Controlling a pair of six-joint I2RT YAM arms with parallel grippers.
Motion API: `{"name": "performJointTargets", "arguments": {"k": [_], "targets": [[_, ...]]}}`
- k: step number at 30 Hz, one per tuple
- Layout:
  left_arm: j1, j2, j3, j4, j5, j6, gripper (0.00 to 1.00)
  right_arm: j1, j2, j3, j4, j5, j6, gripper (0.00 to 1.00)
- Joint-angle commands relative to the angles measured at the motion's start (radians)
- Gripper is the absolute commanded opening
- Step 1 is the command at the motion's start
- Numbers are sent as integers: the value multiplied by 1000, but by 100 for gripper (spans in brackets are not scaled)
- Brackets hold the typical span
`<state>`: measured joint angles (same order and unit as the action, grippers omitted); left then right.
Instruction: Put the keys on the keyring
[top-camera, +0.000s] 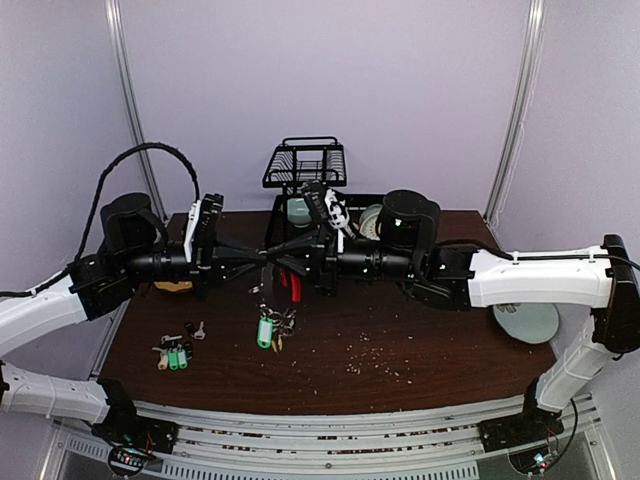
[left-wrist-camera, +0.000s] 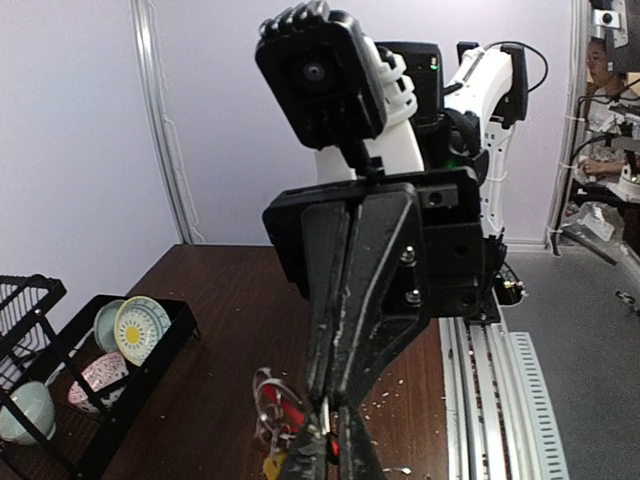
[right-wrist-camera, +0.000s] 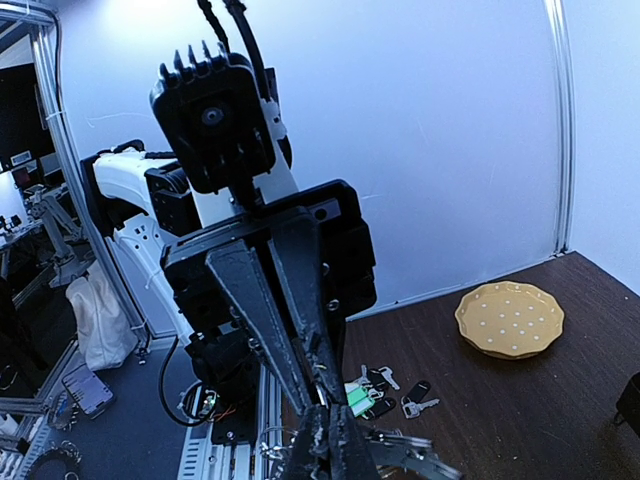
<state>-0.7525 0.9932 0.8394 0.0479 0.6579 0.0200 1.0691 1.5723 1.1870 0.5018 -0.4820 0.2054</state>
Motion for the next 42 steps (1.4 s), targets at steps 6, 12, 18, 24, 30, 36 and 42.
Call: {"name": "performJointTargets", "arguments": {"k": [6,12,18,24,30,36,42], "targets": [[2,-29,-11,8,-42,4,0,6,-28,10,29,0,-20,0],[2,2,67,-216,-129,174,0,-42,-39,74,-255,-59,-123,33],[-2,-4,165,-406,-171,343,0,-43,37,342,-749,-28,-415,35],[-4,43,266,-556,-170,372,0,-39,104,437,-820,-80,-477,38],[-4,49,302,-576,-192,368,0,-25,156,454,-759,-120,-457,42],[-4,-47,121,-269,-141,241,0,-26,129,356,-587,-156,-354,41],[-4,-106,-43,42,-106,91,0,-28,112,281,-427,-182,-232,40]]}}
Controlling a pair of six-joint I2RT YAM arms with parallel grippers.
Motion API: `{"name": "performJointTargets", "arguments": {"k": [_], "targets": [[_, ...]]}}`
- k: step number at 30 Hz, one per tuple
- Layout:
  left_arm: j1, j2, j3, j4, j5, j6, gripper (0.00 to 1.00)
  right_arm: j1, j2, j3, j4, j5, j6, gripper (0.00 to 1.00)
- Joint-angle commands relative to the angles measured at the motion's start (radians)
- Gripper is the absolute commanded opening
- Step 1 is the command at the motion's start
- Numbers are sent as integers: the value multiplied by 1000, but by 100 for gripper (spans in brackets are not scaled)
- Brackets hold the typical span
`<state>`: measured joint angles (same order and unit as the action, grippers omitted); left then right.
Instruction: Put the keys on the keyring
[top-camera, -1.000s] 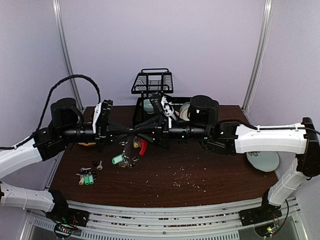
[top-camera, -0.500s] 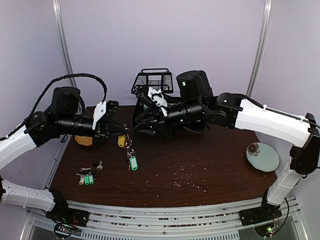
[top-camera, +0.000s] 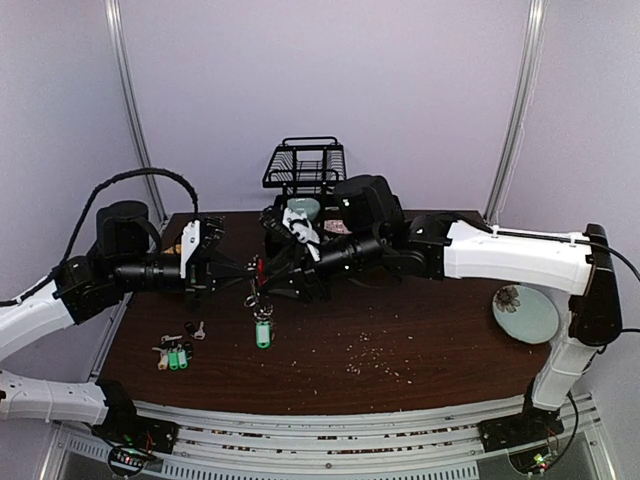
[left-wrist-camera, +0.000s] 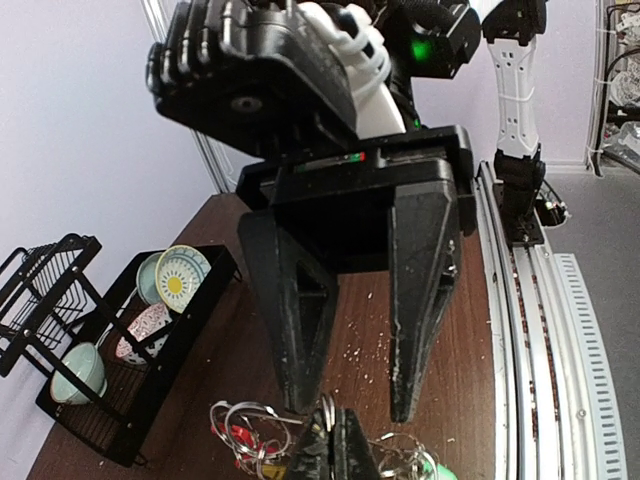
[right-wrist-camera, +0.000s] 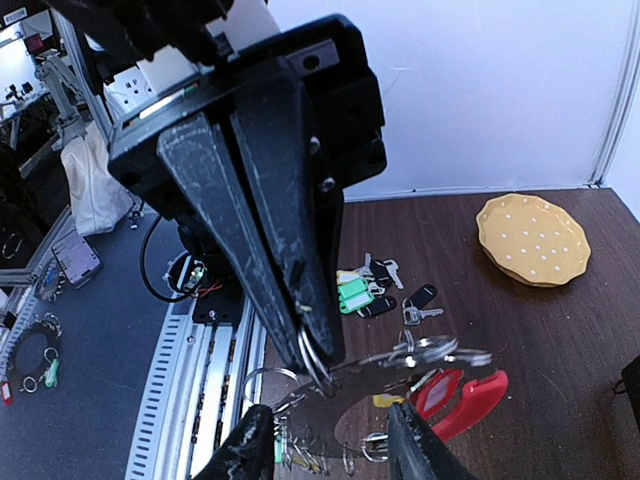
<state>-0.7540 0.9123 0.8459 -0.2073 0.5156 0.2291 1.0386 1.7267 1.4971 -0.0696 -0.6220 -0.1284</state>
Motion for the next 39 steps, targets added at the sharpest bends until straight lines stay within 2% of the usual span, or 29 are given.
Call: {"name": "performJointTargets", "arguments": {"k": [1,4,8,14,17,22,27,39], "targets": [[-3,-26,-54,306,24,-126,0,3,-49,-38,158,-40,111,41],[-2,-19,-62,300,31,-133,0,3,-67,-70,192,-21,131,40],[-2,-4,-92,357,84,-203,0,3,-79,-106,258,-25,175,29],[-3,3,-140,487,119,-284,0,5,-103,-148,354,-32,216,27],[-2,3,-145,504,134,-291,0,3,-104,-158,383,-35,231,19],[-3,-2,-140,494,133,-289,0,3,-102,-156,379,-39,228,14],[-3,4,-145,499,148,-300,0,3,-101,-145,366,-60,224,0],[-3,34,-138,502,158,-318,0,2,-139,-186,407,-51,228,0]]}}
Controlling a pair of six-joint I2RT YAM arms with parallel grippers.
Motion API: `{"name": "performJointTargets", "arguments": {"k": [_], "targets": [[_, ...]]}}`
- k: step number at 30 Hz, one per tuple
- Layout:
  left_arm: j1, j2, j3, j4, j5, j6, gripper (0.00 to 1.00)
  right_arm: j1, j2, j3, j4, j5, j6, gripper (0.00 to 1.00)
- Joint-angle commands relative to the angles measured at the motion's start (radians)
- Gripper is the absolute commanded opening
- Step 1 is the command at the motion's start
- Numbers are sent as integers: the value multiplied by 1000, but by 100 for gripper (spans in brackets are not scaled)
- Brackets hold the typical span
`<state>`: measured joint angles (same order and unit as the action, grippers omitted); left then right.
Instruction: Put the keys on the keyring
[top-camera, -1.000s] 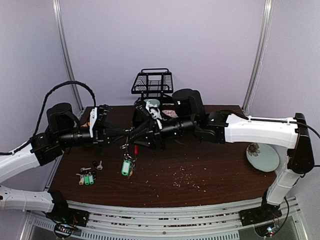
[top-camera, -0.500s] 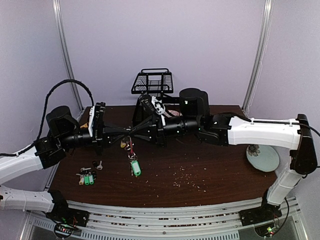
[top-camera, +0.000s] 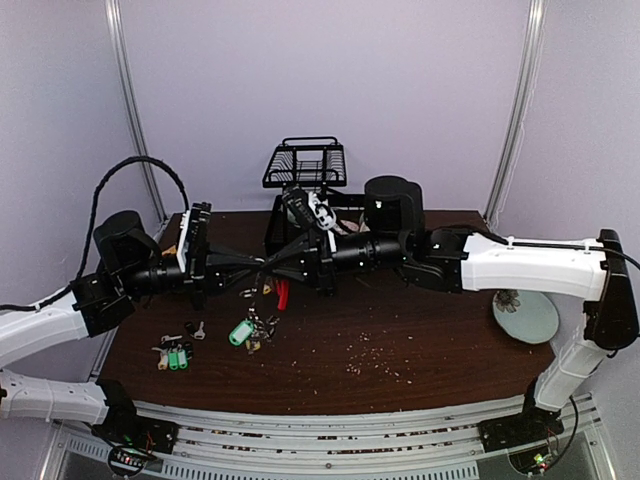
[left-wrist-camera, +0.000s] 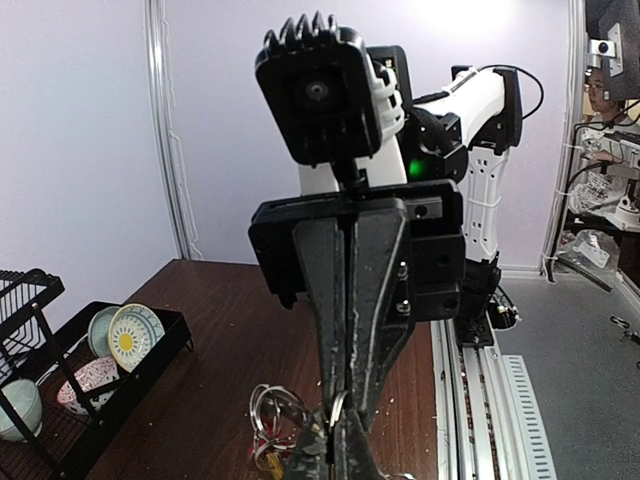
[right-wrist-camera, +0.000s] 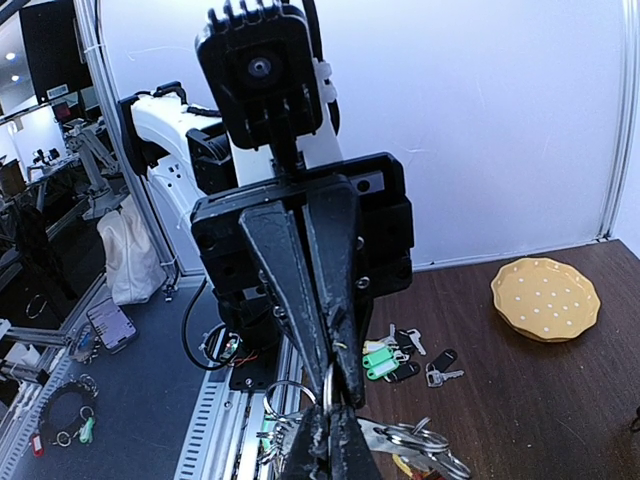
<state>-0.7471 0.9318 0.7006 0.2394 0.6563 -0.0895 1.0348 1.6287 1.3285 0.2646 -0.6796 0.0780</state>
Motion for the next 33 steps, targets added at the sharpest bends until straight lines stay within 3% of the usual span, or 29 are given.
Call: {"name": "performJointTargets", "arguments": {"k": [1,2,4,7,10,13,17,19,24,28,33], "targets": [[-9,18,12,43,-1,-1,18,5,-48,-25,73,27,22,0],[-9,21,21,23,-30,-1,37,1,-54,-32,66,48,23,0],[-8,32,44,-39,-138,-14,56,-18,-68,-51,38,114,30,0],[-3,54,73,-159,-388,-70,64,-64,-98,-99,-9,202,64,0],[42,81,110,-310,-546,-141,73,-108,-149,-158,-57,272,70,0],[143,111,122,-460,-611,-237,74,-141,-201,-208,-110,324,43,0],[413,181,59,-634,-587,-331,71,-172,-266,-273,-145,334,-3,0],[515,207,7,-643,-557,-376,69,-187,-285,-304,-140,321,-10,0],[534,202,-133,-547,-619,-583,55,-197,-301,-335,-173,295,-50,0],[534,216,-225,-467,-650,-703,54,-200,-302,-355,-174,269,-69,0],[518,210,-254,-493,-697,-730,53,-200,-315,-377,-163,250,-70,0]]}}
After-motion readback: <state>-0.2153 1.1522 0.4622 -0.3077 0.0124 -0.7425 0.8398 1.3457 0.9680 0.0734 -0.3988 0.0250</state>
